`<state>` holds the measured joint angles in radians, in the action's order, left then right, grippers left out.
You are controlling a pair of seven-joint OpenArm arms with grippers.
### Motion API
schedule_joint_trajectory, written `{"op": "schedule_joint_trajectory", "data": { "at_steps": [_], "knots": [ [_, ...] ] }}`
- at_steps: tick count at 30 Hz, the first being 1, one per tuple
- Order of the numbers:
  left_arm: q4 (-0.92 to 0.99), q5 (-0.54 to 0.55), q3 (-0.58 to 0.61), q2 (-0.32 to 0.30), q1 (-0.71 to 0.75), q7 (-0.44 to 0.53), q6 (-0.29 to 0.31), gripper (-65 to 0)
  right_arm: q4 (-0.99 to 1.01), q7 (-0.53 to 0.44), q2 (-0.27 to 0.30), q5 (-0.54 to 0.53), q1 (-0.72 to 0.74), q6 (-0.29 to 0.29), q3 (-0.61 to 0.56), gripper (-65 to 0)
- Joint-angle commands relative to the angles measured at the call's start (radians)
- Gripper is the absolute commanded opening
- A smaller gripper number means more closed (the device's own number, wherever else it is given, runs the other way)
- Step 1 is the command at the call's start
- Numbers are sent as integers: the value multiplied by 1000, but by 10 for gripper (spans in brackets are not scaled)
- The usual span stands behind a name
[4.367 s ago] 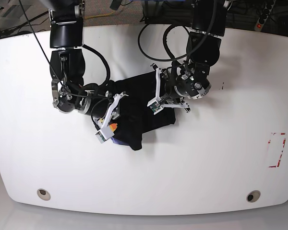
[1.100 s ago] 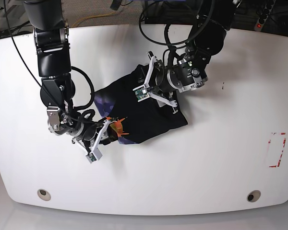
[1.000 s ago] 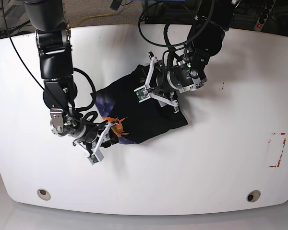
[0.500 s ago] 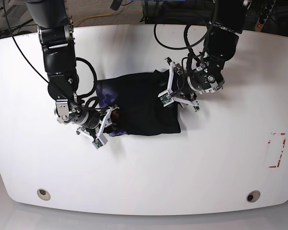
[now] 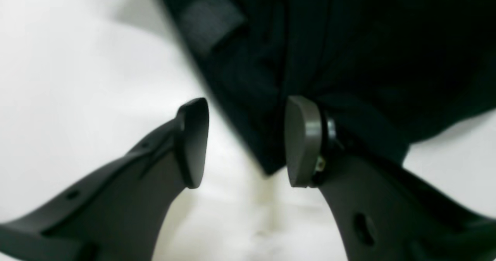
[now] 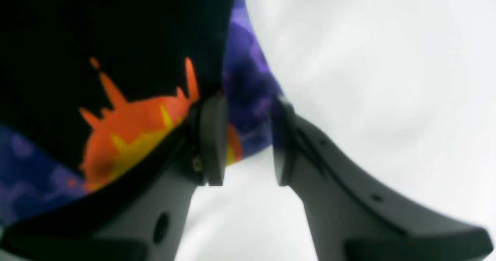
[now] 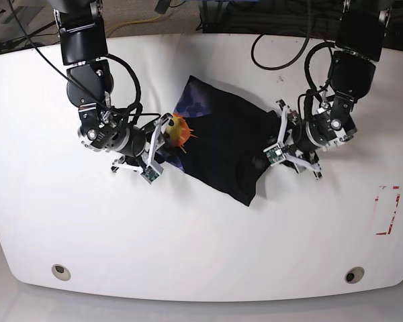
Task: Fold the T-shirt properly
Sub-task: 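Regrasp the bundled shirt edges with both grippers, then lift the shirt with both grippers and lay it flat, print side up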
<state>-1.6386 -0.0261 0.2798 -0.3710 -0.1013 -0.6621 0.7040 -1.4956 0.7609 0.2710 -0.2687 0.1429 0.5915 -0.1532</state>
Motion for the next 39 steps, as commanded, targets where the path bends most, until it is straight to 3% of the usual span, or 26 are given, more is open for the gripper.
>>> {"op": "schedule_joint_trajectory", "data": {
  "at_steps": [1, 6, 12, 18, 23, 29, 33, 36, 39],
  "knots": [
    [-142, 7, -64, -16, -15, 18, -6, -357, -124, 32, -9, -14, 16, -2, 7, -461],
    [-283, 7, -119, -9, 56, 17, -6, -357, -218, 104, -19, -13, 22, -2, 7, -461],
    [-297, 1, -121, 103, 148, 17, -6, -357, -116, 98, -55, -4, 74, 6, 4, -461],
    [-279, -2, -121, 234, 211, 20, -6, -357, 85, -34, -57, -4, 114, 6, 4, -461],
    [-188, -2, -121, 287, 219, 23, -6, -357, 200, -119, -16, -4, 131, 6, 2, -461],
    [-13, -8, -121, 287, 154, 28, -6, -357, 194, -142, 34, -13, 80, 17, 2, -461],
    [110, -123, -119, 246, 79, 64, -6, -357, 128, -142, 38, -8, 24, 35, 5, -461],
    [143, -139, -126, 223, 54, 127, -6, -357, 68, -139, 38, -7, -22, 35, 5, -461],
    [140, -136, -126, 178, 50, 130, -6, -357, 0, -117, 30, -7, -76, 26, 4, -461]
  ]
}}
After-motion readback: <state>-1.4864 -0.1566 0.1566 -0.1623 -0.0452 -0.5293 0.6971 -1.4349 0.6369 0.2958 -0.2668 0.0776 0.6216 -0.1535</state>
